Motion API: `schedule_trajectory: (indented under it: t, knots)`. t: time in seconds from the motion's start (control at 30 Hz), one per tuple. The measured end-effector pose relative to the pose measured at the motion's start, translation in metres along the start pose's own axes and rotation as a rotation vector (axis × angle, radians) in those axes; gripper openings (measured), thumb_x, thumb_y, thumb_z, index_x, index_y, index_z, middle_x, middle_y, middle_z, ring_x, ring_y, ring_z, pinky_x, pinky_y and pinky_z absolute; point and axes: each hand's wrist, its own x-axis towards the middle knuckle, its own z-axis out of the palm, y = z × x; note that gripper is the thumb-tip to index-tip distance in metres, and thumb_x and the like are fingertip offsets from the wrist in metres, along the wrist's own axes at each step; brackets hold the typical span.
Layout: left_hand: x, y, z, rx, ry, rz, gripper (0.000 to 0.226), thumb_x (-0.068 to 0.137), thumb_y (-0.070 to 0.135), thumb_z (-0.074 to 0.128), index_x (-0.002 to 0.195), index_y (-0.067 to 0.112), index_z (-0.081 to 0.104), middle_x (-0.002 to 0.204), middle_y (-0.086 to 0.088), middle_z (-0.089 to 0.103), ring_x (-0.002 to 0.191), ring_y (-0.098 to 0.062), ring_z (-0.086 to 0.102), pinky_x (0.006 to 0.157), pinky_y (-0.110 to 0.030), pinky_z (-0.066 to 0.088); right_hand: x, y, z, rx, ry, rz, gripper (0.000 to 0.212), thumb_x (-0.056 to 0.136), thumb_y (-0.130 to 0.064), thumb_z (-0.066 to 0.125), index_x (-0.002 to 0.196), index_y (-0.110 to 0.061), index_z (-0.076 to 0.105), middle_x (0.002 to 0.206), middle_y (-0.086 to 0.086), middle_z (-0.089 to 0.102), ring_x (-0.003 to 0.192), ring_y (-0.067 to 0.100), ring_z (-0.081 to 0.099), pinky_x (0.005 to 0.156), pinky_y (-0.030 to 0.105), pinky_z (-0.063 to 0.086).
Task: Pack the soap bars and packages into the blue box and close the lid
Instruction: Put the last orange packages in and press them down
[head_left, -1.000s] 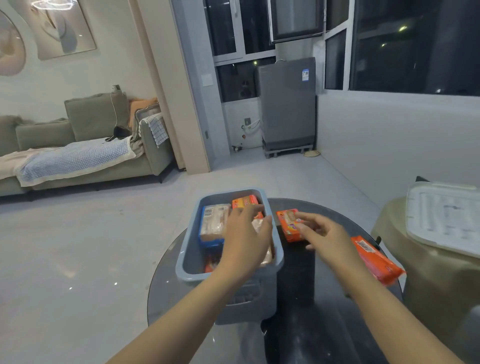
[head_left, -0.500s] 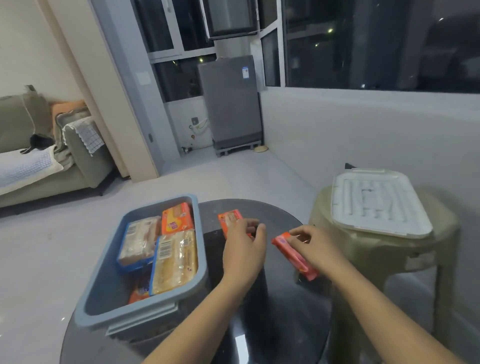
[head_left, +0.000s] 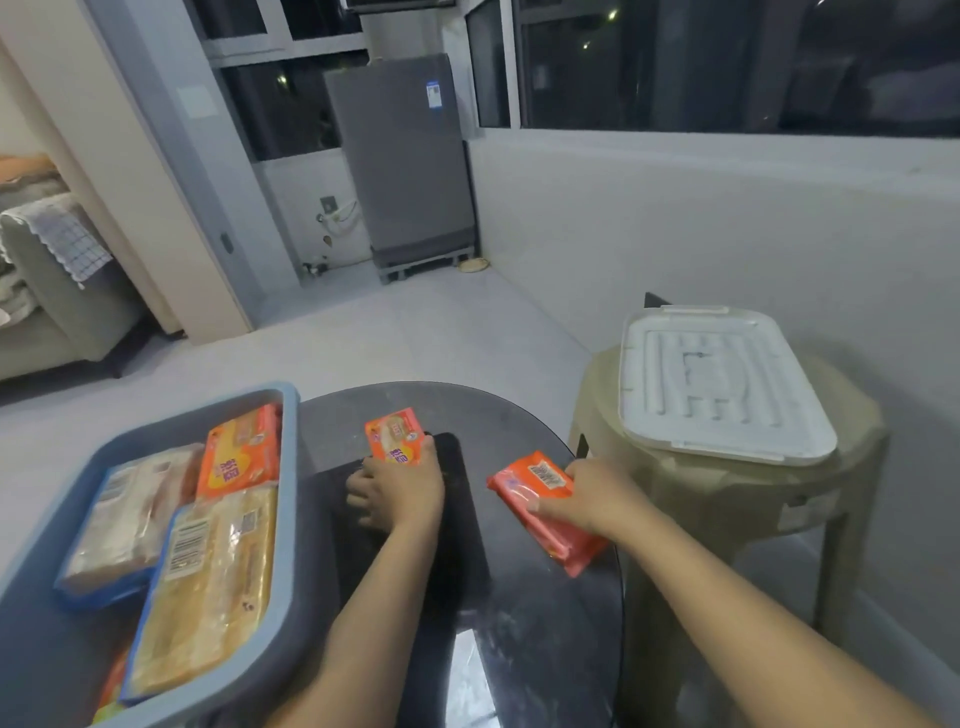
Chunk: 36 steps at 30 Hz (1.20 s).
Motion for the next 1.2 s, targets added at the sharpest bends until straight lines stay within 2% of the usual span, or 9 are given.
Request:
schedule_trajectory:
  t: [0.2,0.33,0.43,0.53,0.63,0.83,1.07,1.13,1.2]
  knots:
    - [0.021,-0.004,0.014,0.031,0.048,-0.034,0.090,0.067,0.055,0.074,0.127,-0.004,0.042,0.138,-0.026,0.038,0.128,-0.040,0.033,0.108,-0.046,0.024,0.002,0.002,0.003,0.130,0.010,0.031,0.065,0.064,-0.058,0.073,0.105,-0.011,0.055,0.104,0.006,0.064,0.093,0.022,0.062,0.078,0.035,0.050]
    - [0.019,-0.001,0.019,-0.001,0.022,0.035,0.081,0.066,0.043,0.080,0.124,0.002,0.040,0.135,-0.025,0.046,0.125,-0.042,0.040,0.104,-0.047,0.032,0.002,0.000,0.009,0.223,0.031,0.002,0.064,0.061,-0.053,0.078,0.099,-0.017,0.041,0.091,-0.003,0.054,0.086,0.018,0.059,0.070,0.033,0.047]
    - [0.014,0.002,0.018,-0.147,-0.056,0.077,0.056,0.073,0.028,0.077,0.109,0.012,0.038,0.119,-0.018,0.060,0.104,-0.036,0.059,0.087,-0.042,0.049,0.003,-0.002,0.009,0.296,-0.010,-0.005,0.062,0.061,-0.048,0.080,0.096,-0.019,0.038,0.082,-0.008,0.050,0.074,0.010,0.054,0.059,0.027,0.043]
    - [0.004,0.001,0.013,-0.283,-0.112,0.059,0.040,0.081,0.022,0.069,0.099,0.018,0.034,0.105,-0.011,0.063,0.081,-0.027,0.057,0.078,-0.036,0.051,0.001,-0.001,0.008,0.411,-0.070,0.004,0.062,0.061,-0.042,0.082,0.099,-0.021,0.038,0.085,-0.011,0.050,0.074,0.007,0.053,0.056,0.024,0.042]
    - [-0.009,-0.001,0.006,-0.411,-0.138,0.007,0.029,0.086,0.020,0.062,0.100,0.019,0.037,0.100,-0.008,0.060,0.082,-0.028,0.060,0.075,-0.036,0.052,-0.004,0.005,0.005,0.539,-0.038,0.037,0.059,0.063,-0.036,0.083,0.103,-0.021,0.043,0.099,-0.003,0.056,0.081,0.011,0.056,0.061,0.026,0.043]
    - [-0.052,0.007,-0.027,-0.668,-0.203,0.061,0.029,0.088,0.019,0.063,0.102,0.021,0.038,0.086,0.005,0.056,0.076,-0.016,0.060,0.070,-0.031,0.048,-0.022,0.019,-0.012,0.784,0.088,0.097,0.060,0.064,-0.031,0.084,0.113,-0.018,0.050,0.104,0.006,0.063,0.085,0.021,0.065,0.067,0.029,0.051]
    - [-0.100,0.025,-0.102,-0.907,-0.358,0.186,0.034,0.090,0.026,0.060,0.115,0.033,0.039,0.102,0.011,0.057,0.091,-0.010,0.064,0.057,-0.014,0.051,-0.054,0.008,-0.041,1.068,0.134,0.024,0.063,0.063,-0.032,0.083,0.115,-0.019,0.050,0.104,0.004,0.065,0.085,0.026,0.069,0.079,0.044,0.057]
    - [-0.104,0.024,-0.128,-0.929,-0.358,0.207,0.034,0.090,0.027,0.060,0.116,0.035,0.040,0.099,0.015,0.057,0.088,-0.008,0.064,0.056,-0.014,0.052,-0.069,-0.002,-0.044,1.095,0.100,-0.014,0.063,0.062,-0.037,0.082,0.115,-0.023,0.049,0.105,0.004,0.065,0.085,0.026,0.069,0.073,0.040,0.058]
    - [-0.104,0.018,-0.154,-0.939,-0.346,0.215,0.032,0.090,0.030,0.059,0.116,0.036,0.041,0.101,0.013,0.059,0.092,-0.009,0.064,0.070,-0.024,0.055,-0.083,-0.017,-0.045,1.097,0.067,-0.058,0.068,0.054,-0.045,0.080,0.112,-0.027,0.050,0.099,0.001,0.066,0.079,0.022,0.071,0.059,0.031,0.056]
